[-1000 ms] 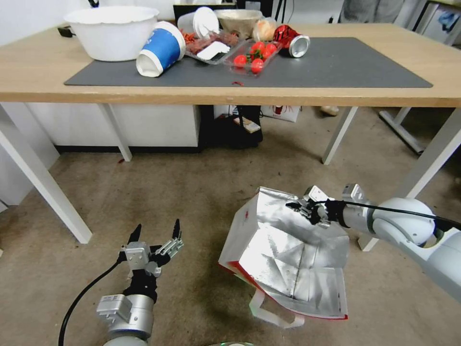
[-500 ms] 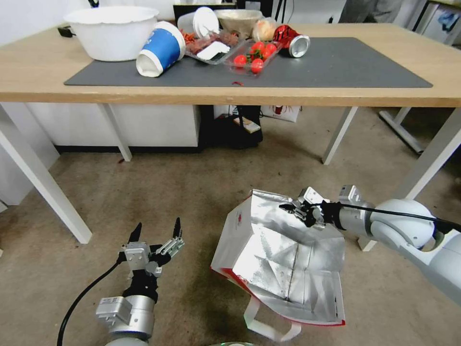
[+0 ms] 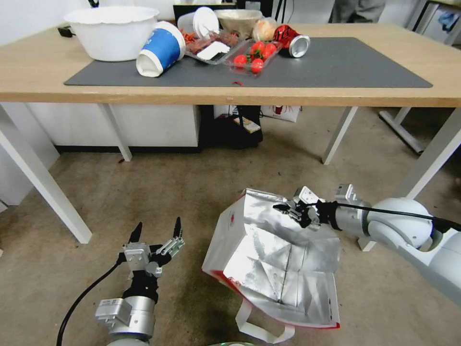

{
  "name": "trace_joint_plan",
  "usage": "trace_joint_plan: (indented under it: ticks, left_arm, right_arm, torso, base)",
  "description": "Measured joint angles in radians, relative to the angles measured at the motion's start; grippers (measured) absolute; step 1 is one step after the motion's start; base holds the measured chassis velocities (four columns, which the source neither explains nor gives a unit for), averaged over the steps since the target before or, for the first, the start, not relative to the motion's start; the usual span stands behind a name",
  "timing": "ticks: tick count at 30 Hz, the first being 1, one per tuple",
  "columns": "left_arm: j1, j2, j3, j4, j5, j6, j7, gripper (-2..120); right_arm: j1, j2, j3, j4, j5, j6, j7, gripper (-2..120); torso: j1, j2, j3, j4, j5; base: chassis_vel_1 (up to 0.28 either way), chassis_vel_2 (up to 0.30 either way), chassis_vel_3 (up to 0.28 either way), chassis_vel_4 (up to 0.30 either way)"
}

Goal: Pick up the food delivery bag from the floor and place it on the table.

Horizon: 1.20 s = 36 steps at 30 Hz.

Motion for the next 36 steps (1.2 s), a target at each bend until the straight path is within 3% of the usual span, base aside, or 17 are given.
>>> trace_joint_plan:
  ticks: [36]
  left_arm:
    - [0.02,0.0,-0.002,-0.026,0.004,0.002,0.03,100]
  right_arm:
    - [-0.092,-0.033,0.082,0.082,0.021,-0.004,-0.005,0]
  torso:
    - [0.018,0.149,0.13,0.0,-0.0001]
  base:
    - [0.0,0.0,0.0,0.0]
